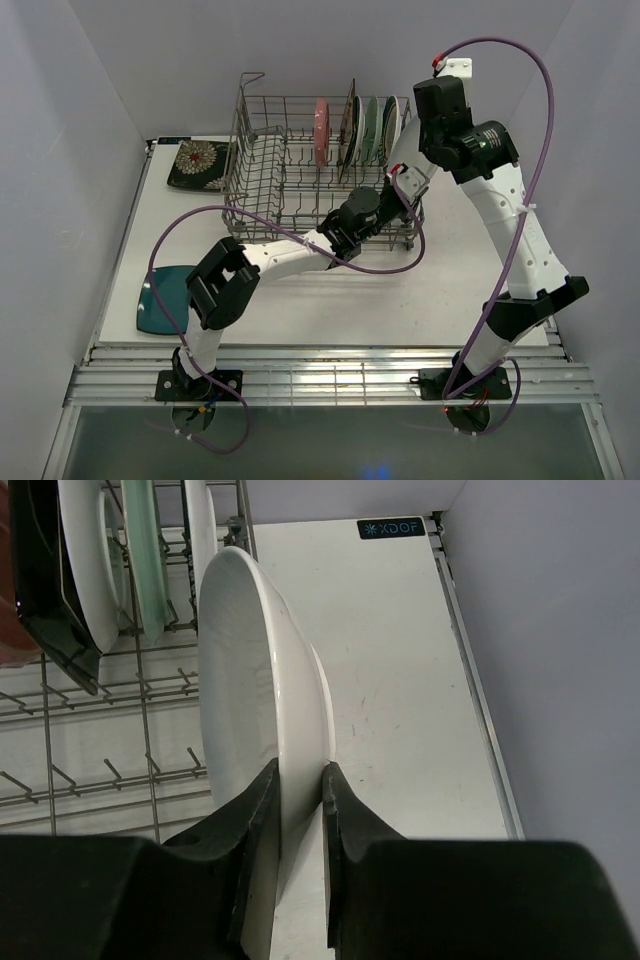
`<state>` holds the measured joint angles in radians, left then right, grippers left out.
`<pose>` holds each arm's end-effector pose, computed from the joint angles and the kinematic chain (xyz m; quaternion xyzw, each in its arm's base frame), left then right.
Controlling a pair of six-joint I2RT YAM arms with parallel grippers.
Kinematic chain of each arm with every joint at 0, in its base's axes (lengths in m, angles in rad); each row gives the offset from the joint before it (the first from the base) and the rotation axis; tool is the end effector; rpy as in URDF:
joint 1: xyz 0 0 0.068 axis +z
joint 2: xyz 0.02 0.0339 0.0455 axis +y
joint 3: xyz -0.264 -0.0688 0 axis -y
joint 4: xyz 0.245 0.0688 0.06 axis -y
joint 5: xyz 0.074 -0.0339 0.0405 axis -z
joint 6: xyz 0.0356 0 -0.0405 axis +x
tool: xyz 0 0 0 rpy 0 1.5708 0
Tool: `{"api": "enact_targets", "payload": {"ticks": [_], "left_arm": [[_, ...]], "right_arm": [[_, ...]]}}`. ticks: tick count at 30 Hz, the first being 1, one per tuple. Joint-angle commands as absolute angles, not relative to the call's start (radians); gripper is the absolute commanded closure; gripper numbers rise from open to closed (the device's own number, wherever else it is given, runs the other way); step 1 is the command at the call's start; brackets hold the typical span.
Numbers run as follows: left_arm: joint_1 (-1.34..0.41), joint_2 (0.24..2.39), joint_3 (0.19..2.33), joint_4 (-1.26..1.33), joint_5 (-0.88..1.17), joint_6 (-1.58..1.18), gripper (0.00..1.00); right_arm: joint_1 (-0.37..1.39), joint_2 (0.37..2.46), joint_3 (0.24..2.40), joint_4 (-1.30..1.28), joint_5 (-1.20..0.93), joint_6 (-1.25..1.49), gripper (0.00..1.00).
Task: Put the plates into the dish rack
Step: Insert the plate into the dish rack.
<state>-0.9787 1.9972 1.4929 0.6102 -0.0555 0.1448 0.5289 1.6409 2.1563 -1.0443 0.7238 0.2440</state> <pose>0.2704 -0.3985 0.2996 0.3386 0.5767 -0.2840 0.6871 0.2787 0.1356 0.4990 0.0593 0.8280 -0.1090 0.5469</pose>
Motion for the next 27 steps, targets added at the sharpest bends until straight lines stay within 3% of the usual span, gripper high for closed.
{"api": "enact_targets", "payload": {"ticks": [1, 27], "left_arm": [[-0.966, 1.914, 1.509, 0.678, -0.058, 0.051, 1.00], [-0.916, 1.979, 1.506, 0.670, -0.026, -0.040, 1.00]], "right_arm": [[0.577, 1.615, 2.210, -0.905, 0.581, 0.264, 0.92], [0.539, 1.764, 2.238, -0.848, 0.497, 0.183, 0.92]]}}
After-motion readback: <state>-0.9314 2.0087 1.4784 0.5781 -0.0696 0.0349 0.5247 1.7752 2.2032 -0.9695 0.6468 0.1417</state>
